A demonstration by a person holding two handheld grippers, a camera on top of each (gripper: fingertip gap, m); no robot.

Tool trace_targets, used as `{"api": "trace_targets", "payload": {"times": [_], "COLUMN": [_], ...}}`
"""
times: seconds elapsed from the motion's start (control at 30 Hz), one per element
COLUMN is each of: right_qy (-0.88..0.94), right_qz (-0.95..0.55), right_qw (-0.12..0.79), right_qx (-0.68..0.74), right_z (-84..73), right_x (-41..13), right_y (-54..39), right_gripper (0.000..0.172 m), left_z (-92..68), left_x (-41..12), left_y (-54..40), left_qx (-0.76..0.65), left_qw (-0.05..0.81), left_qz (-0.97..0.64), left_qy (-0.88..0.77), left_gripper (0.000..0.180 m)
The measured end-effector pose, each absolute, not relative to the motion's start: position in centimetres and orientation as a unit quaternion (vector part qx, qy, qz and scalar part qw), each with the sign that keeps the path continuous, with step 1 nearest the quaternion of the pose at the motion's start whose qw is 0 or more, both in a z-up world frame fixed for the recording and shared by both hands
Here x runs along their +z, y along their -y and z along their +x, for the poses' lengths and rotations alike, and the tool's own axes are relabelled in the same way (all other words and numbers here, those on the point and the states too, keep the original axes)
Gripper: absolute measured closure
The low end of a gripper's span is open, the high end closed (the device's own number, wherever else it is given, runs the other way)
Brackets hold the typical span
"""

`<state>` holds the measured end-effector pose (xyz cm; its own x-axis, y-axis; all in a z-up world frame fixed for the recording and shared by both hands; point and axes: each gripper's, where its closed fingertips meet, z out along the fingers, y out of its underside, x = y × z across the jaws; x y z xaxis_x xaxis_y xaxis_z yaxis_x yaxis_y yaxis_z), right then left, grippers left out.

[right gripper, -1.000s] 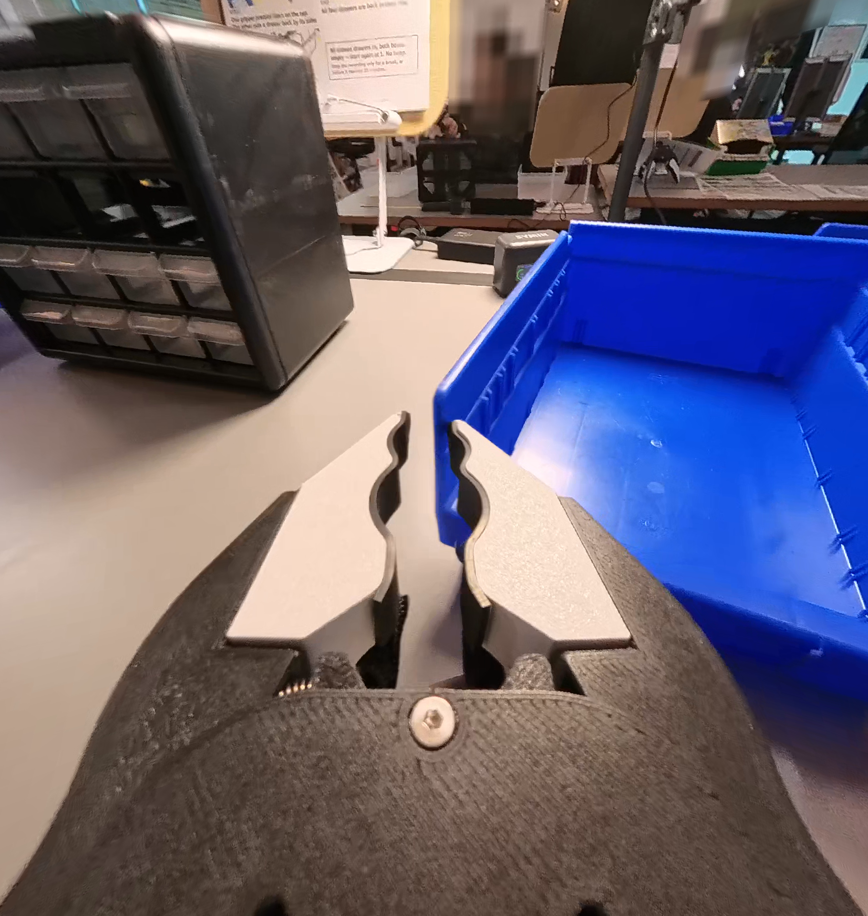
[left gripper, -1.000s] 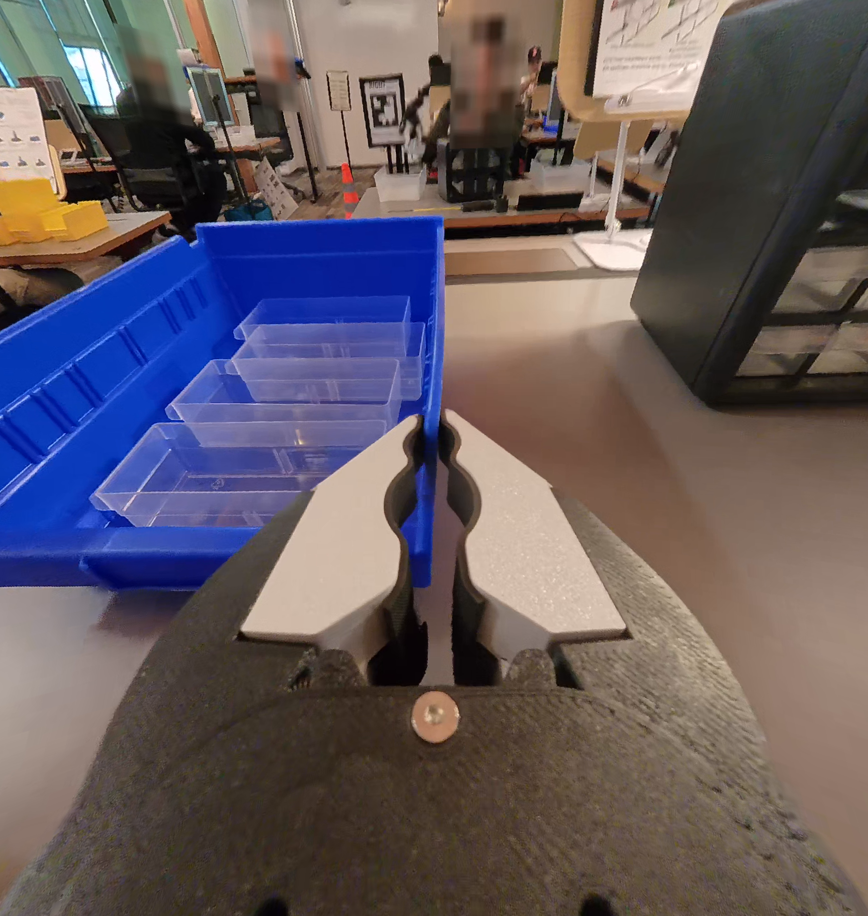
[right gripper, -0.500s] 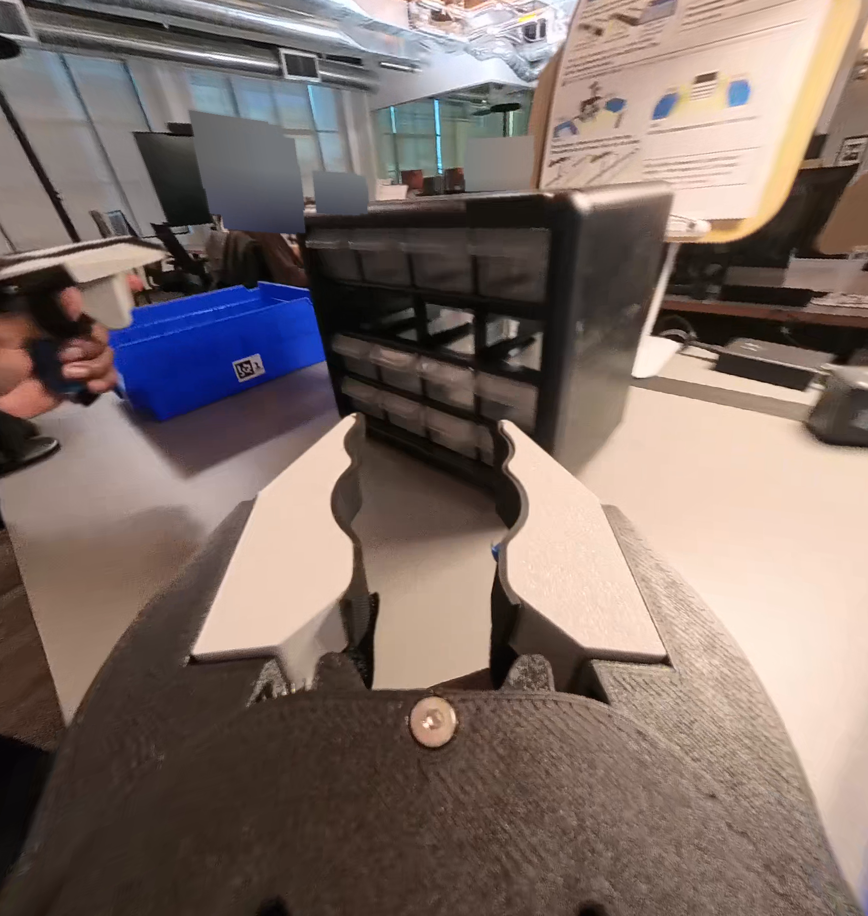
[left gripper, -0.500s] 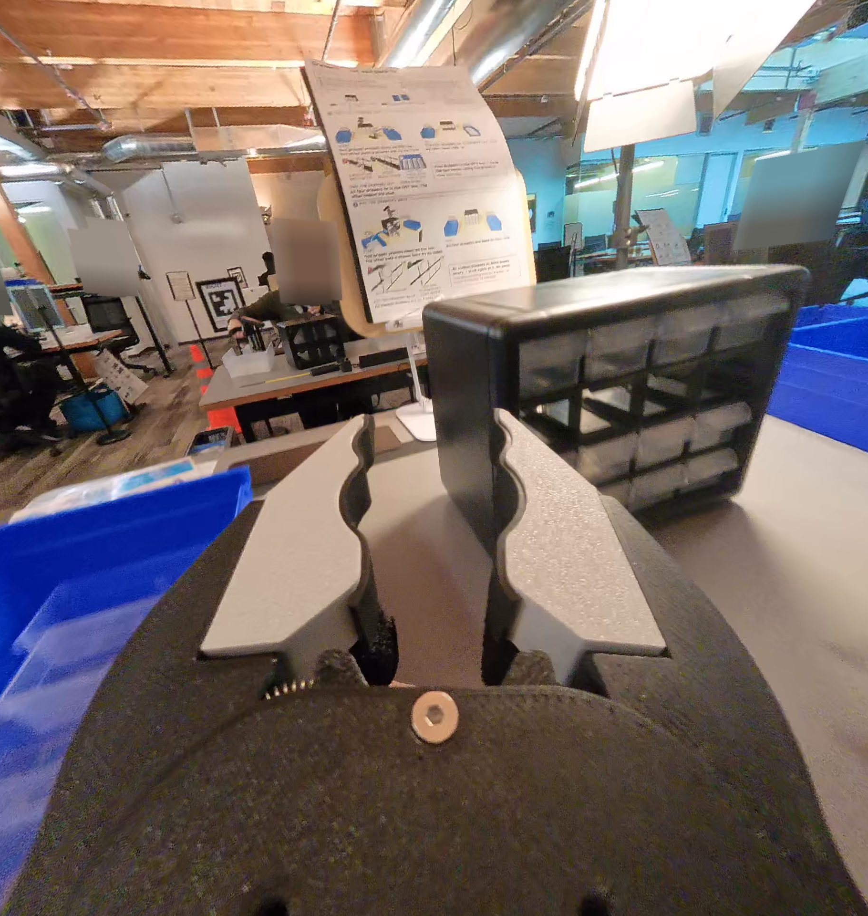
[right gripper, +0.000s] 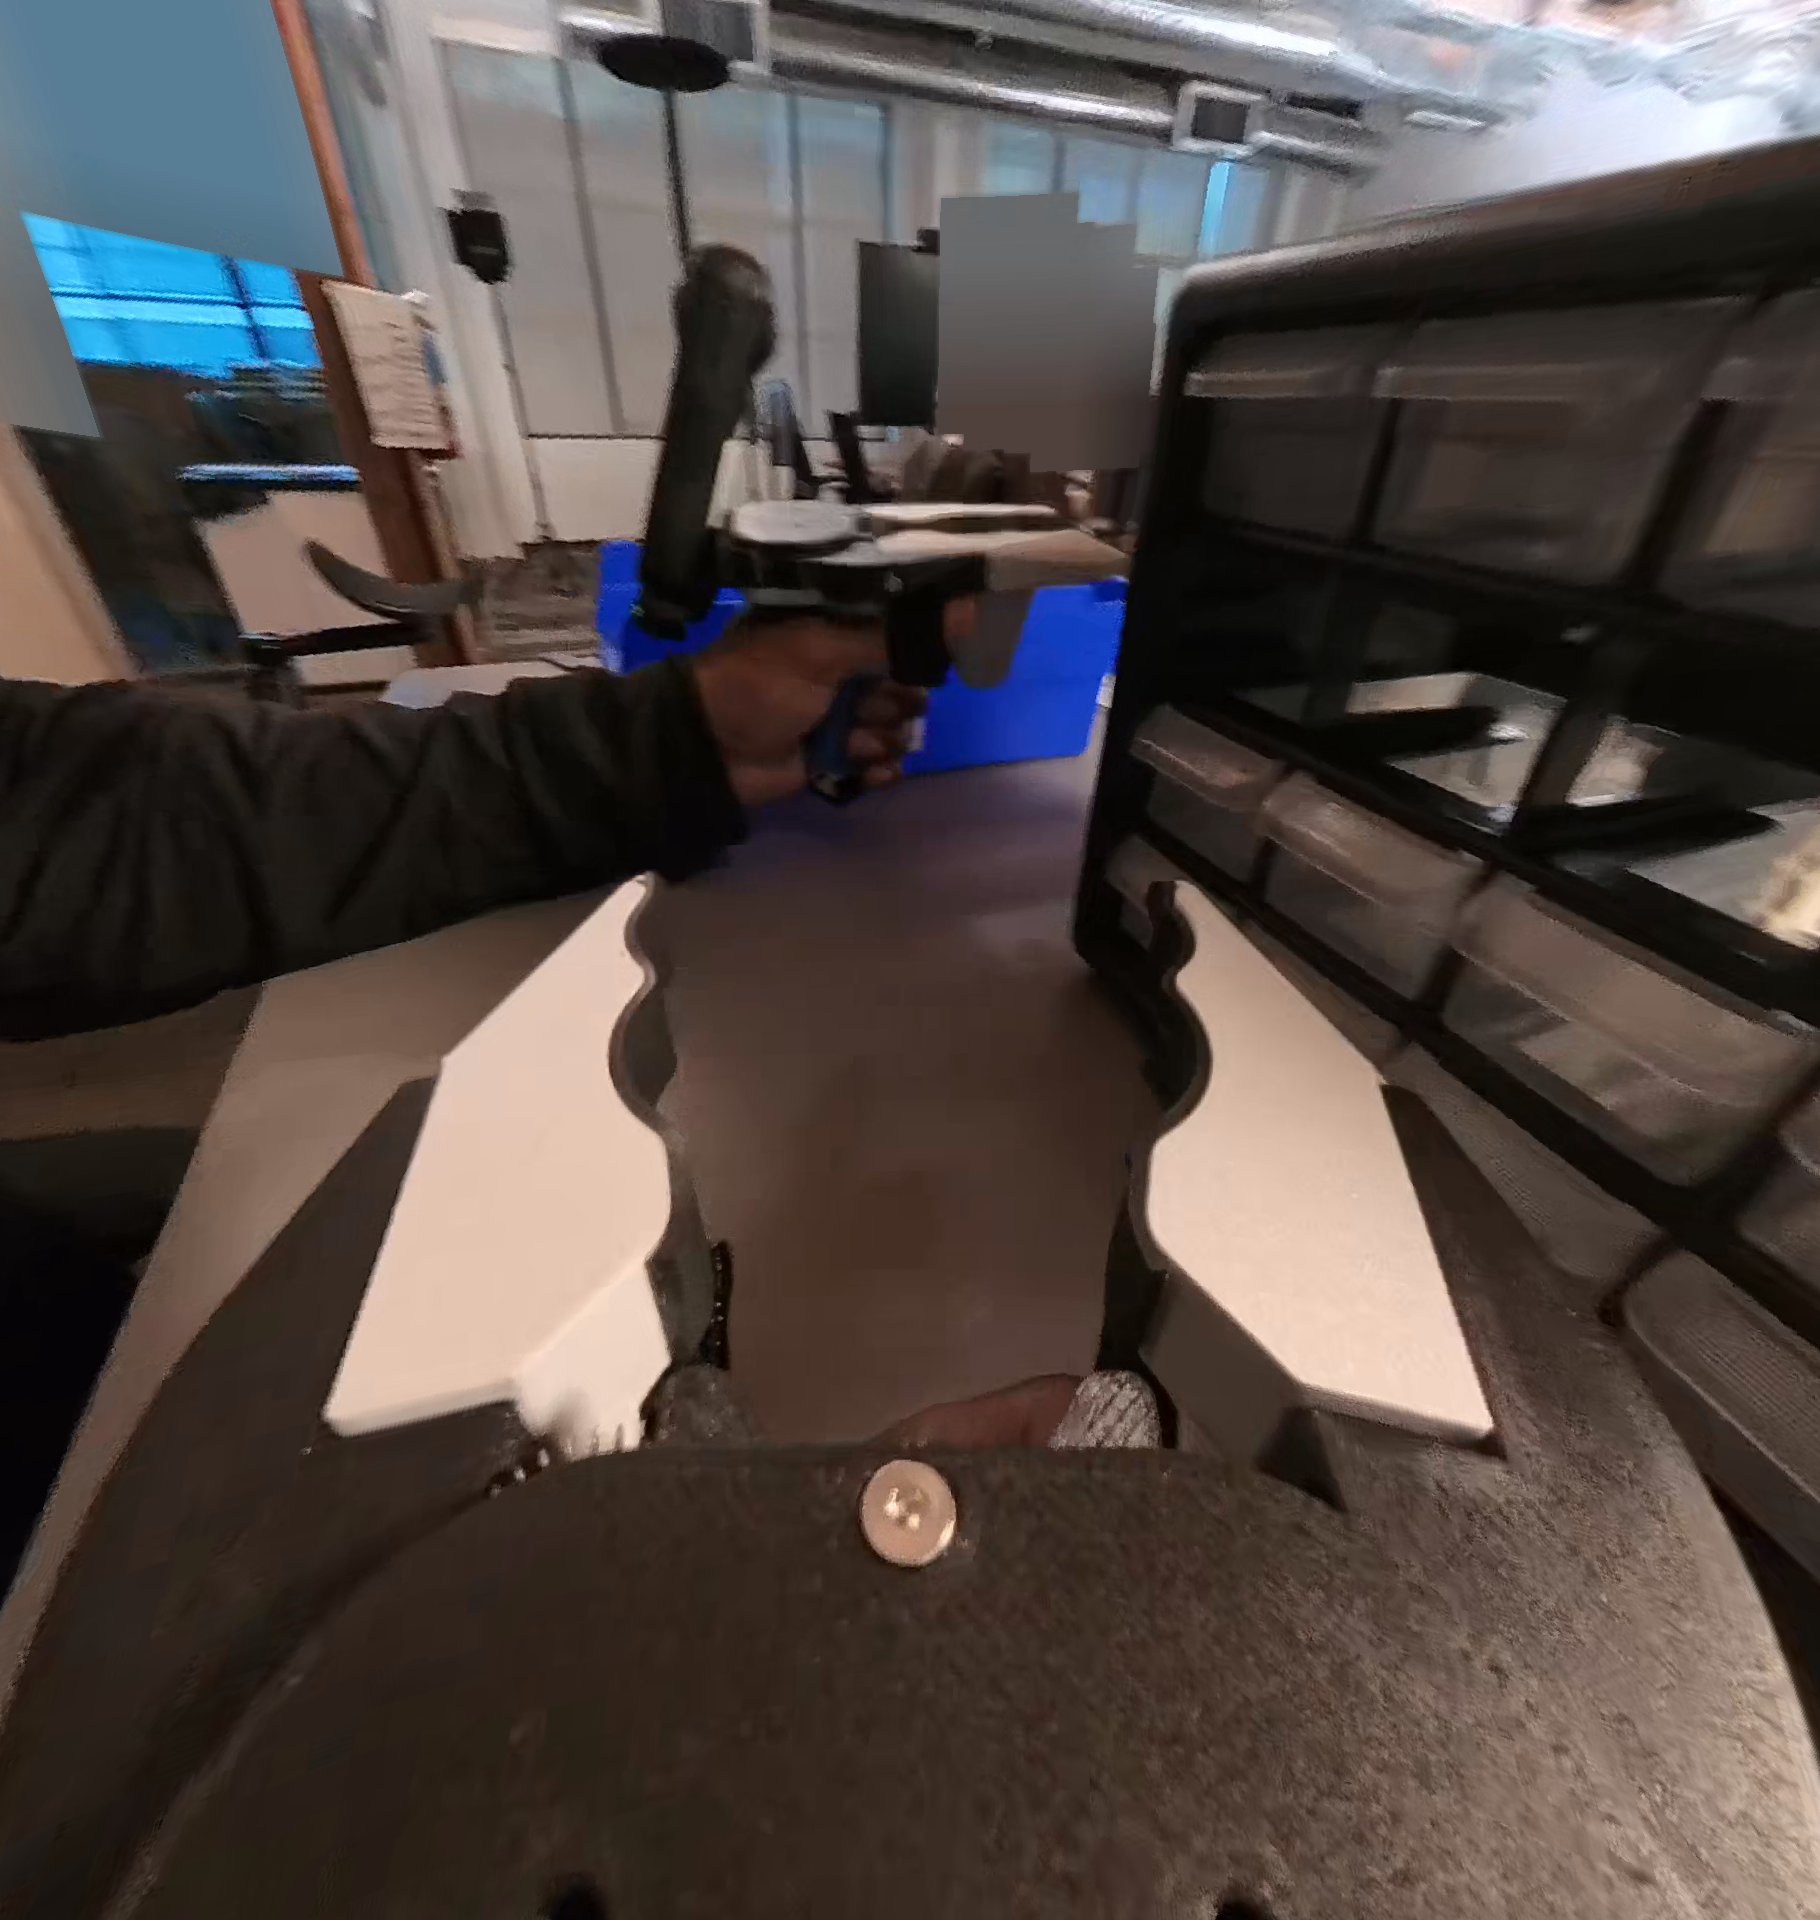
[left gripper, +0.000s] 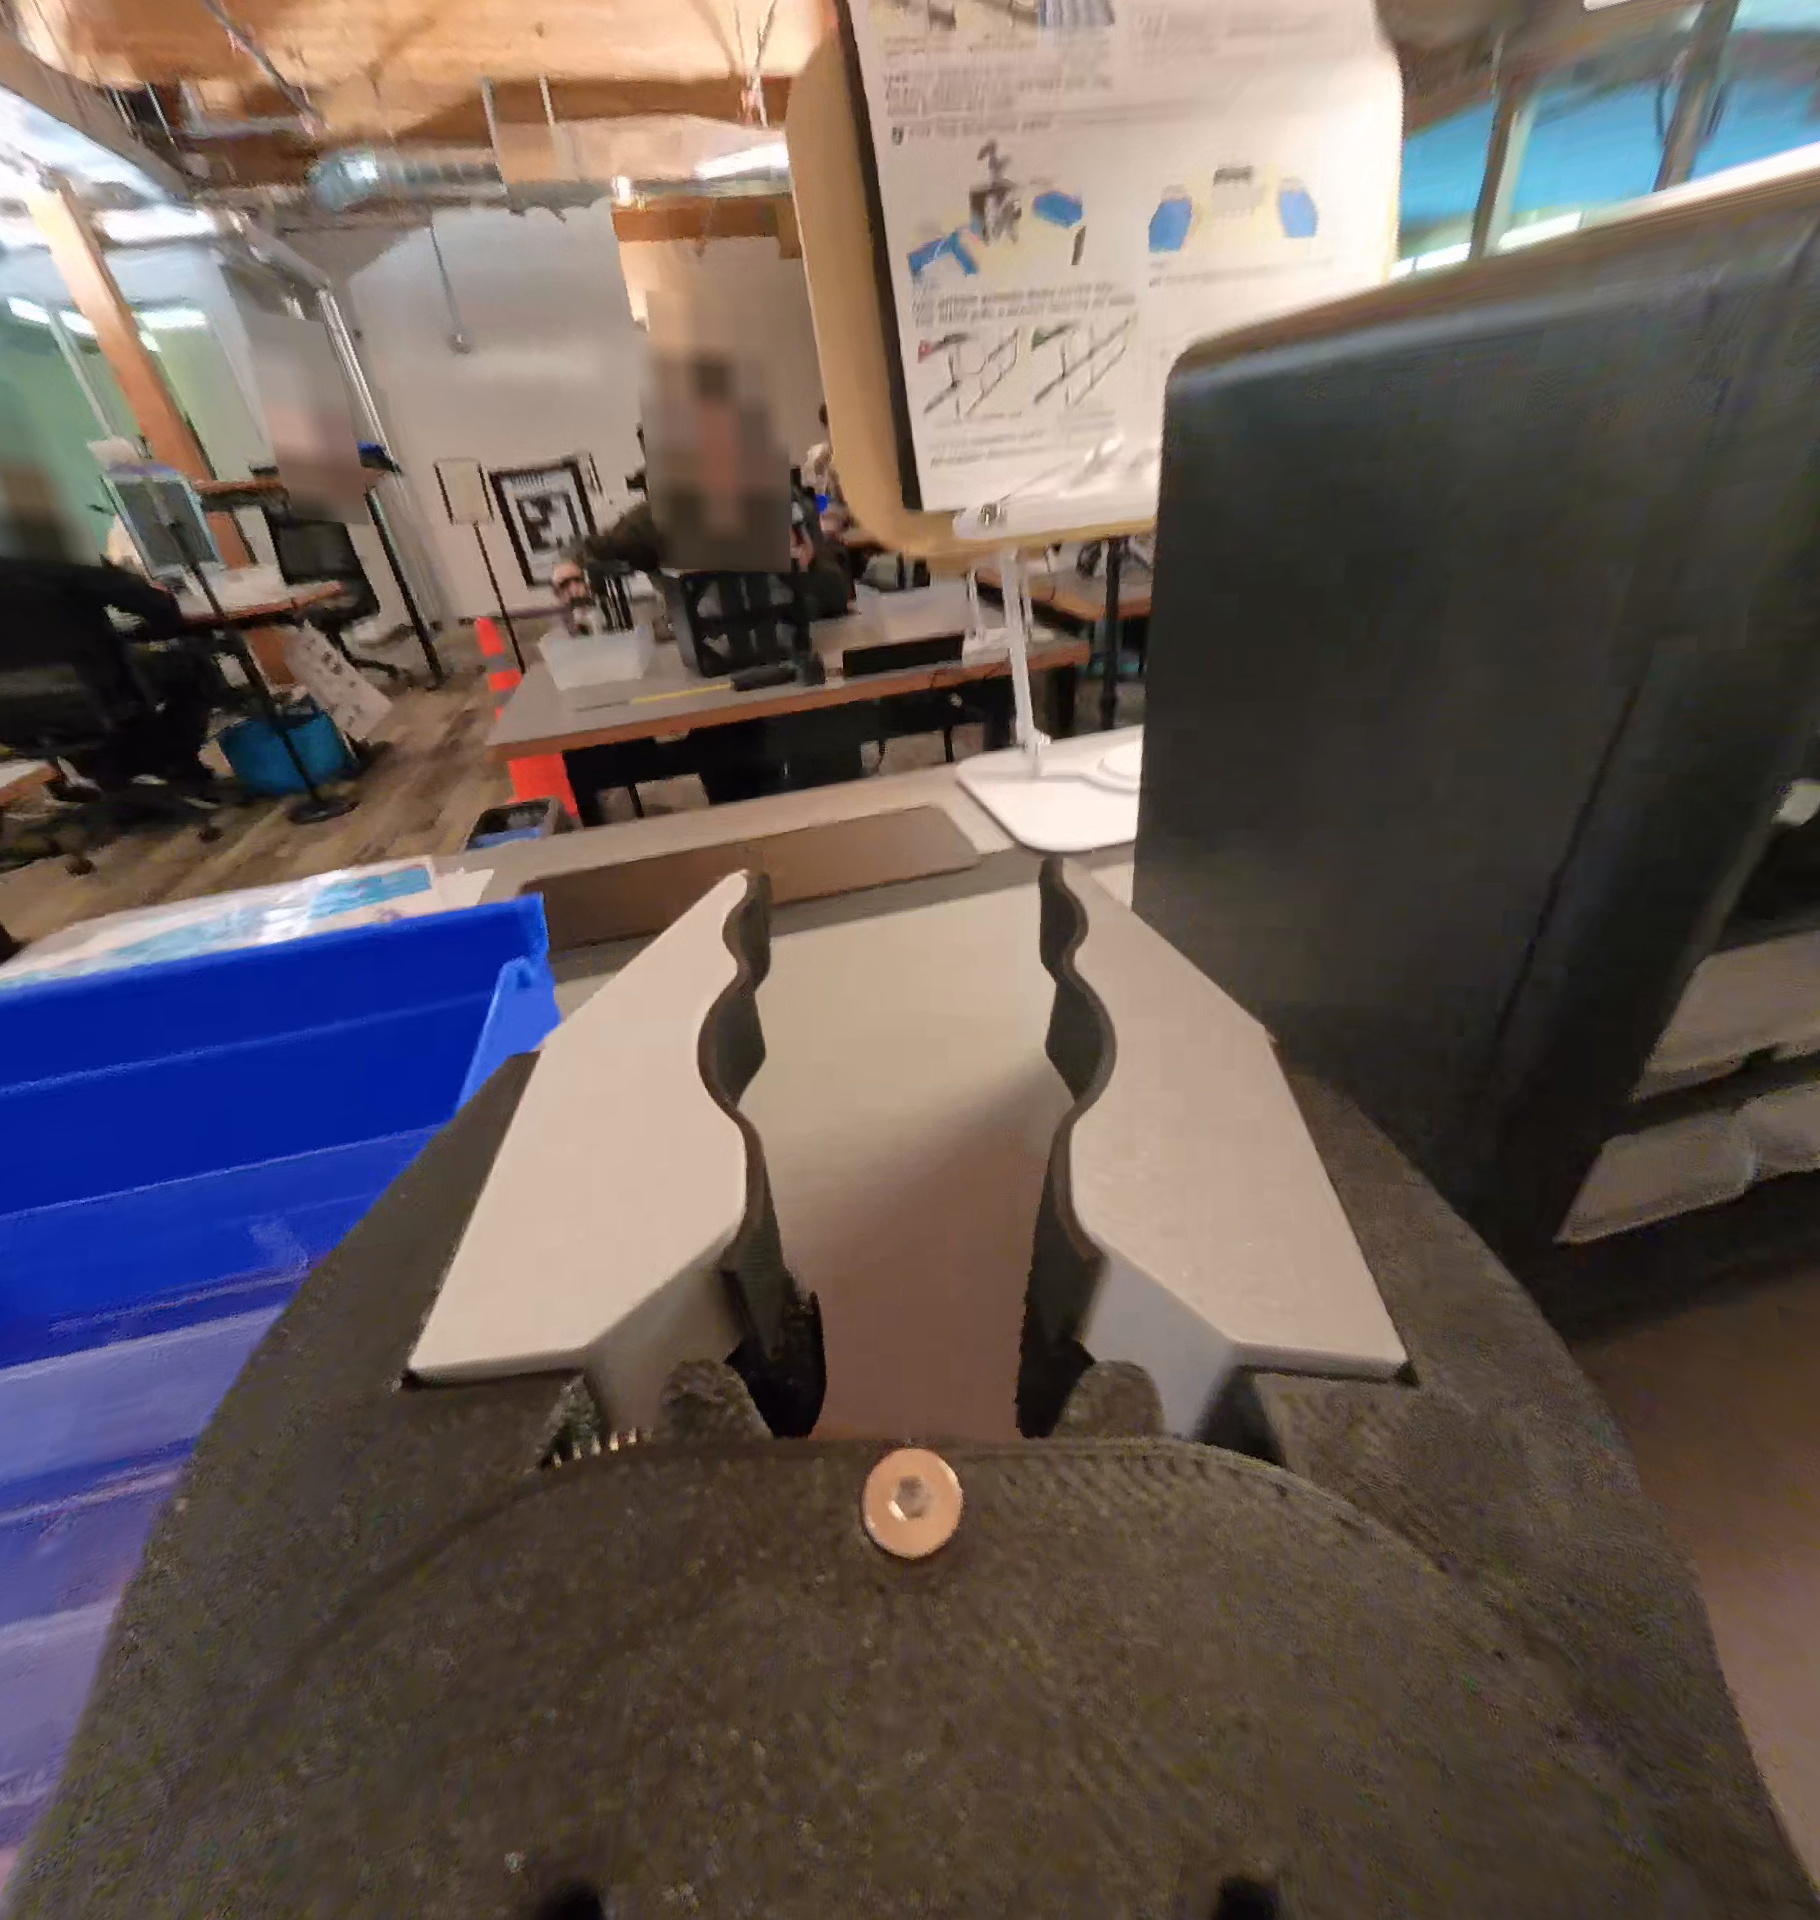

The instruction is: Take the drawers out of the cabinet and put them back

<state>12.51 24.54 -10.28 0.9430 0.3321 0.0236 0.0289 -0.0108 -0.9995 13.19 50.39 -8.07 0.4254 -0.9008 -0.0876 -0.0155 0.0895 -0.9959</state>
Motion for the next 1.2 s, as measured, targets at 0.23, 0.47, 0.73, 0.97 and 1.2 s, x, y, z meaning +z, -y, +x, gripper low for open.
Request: {"api": "trace_targets", "payload": {"times": [0.23, 0.47, 0.73, 0.97, 1.2], "right_qy": [0.170, 0.245, 0.320, 0.314, 0.197], "right_qz": [-0.669, -0.666, -0.645, -0.624, -0.563], "right_qw": [0.699, 0.696, 0.688, 0.696, 0.702], "right_qx": [0.187, 0.109, 0.089, 0.165, 0.389], "right_z": [11.7, 10.3, 7.5, 6.9, 9.8], "right_x": [-9.4, -10.3, -11.1, -9.9, -5.1], "right_y": [-22.3, -21.4, -20.1, -18.9, -17.4], "right_gripper": [0.070, 0.066, 0.065, 0.054, 0.049], "left_z": [13.5, 14.5, 15.2, 15.5, 15.3], "left_x": [-9.5, -11.1, -12.2, -12.5, -11.5], "left_y": [-51.0, -49.9, -49.1, -48.5, -48.1], "left_qx": [-0.391, -0.373, -0.376, -0.385, -0.400], "left_qw": [0.570, 0.557, 0.534, 0.519, 0.524], "left_qz": [-0.608, -0.605, -0.611, -0.614, -0.605], "left_qy": [-0.390, -0.430, -0.447, -0.454, -0.447], "left_gripper": [0.128, 0.129, 0.129, 0.130, 0.130]}}
